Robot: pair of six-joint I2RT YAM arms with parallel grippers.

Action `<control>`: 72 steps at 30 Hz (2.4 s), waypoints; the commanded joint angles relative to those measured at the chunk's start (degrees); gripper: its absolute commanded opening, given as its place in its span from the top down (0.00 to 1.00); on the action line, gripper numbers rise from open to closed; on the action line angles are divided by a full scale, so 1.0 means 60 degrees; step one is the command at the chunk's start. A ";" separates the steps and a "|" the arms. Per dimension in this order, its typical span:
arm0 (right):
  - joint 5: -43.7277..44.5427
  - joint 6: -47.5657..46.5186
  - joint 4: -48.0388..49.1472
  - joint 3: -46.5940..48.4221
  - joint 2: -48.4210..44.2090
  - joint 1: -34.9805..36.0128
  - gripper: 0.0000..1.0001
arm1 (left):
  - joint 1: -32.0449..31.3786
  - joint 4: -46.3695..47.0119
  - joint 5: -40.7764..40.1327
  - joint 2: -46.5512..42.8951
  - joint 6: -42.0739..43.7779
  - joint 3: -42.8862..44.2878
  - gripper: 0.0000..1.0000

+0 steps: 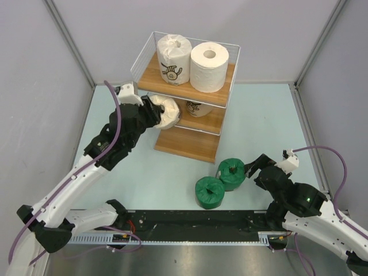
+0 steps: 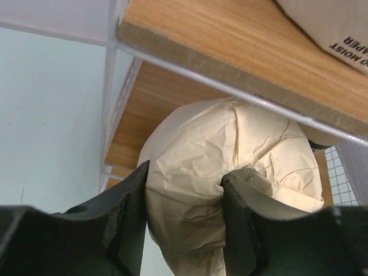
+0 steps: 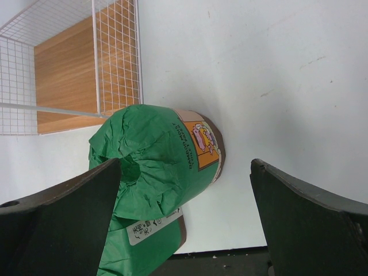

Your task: Place and organize the paper towels onto the shelf

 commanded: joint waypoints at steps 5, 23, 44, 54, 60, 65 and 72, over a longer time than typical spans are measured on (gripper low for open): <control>0.0354 0.0245 -0.0022 -0.0066 0.0074 0.0016 0.00 | 0.0319 0.1427 0.0384 0.0431 0.0234 0.0937 0.51; 0.0325 0.0245 -0.0022 -0.0066 0.0074 0.0030 0.00 | 0.0597 0.2350 0.0091 0.1104 0.0088 0.0718 0.55; 0.0295 0.0274 -0.0022 -0.0067 0.0074 0.0030 0.00 | 0.0626 0.2380 0.0076 0.1076 -0.0294 0.0249 0.06; 0.0266 0.0274 -0.0022 -0.0052 0.0103 0.0030 0.00 | 0.0656 0.2307 -0.0172 0.0314 -0.0177 0.0308 0.03; 0.0237 0.0259 -0.0007 -0.0052 0.0118 0.0031 0.00 | 0.0773 0.2278 -0.0334 -0.0037 0.0028 0.0410 0.01; 0.0193 0.0288 -0.0022 -0.0052 0.0118 0.0030 0.00 | 0.0817 0.2189 -0.0305 -0.0184 0.0029 0.0352 0.01; 0.0193 0.0303 -0.0036 -0.0066 0.0103 0.0030 0.00 | 0.0832 0.2000 -0.0246 -0.0740 -0.0059 -0.0102 0.01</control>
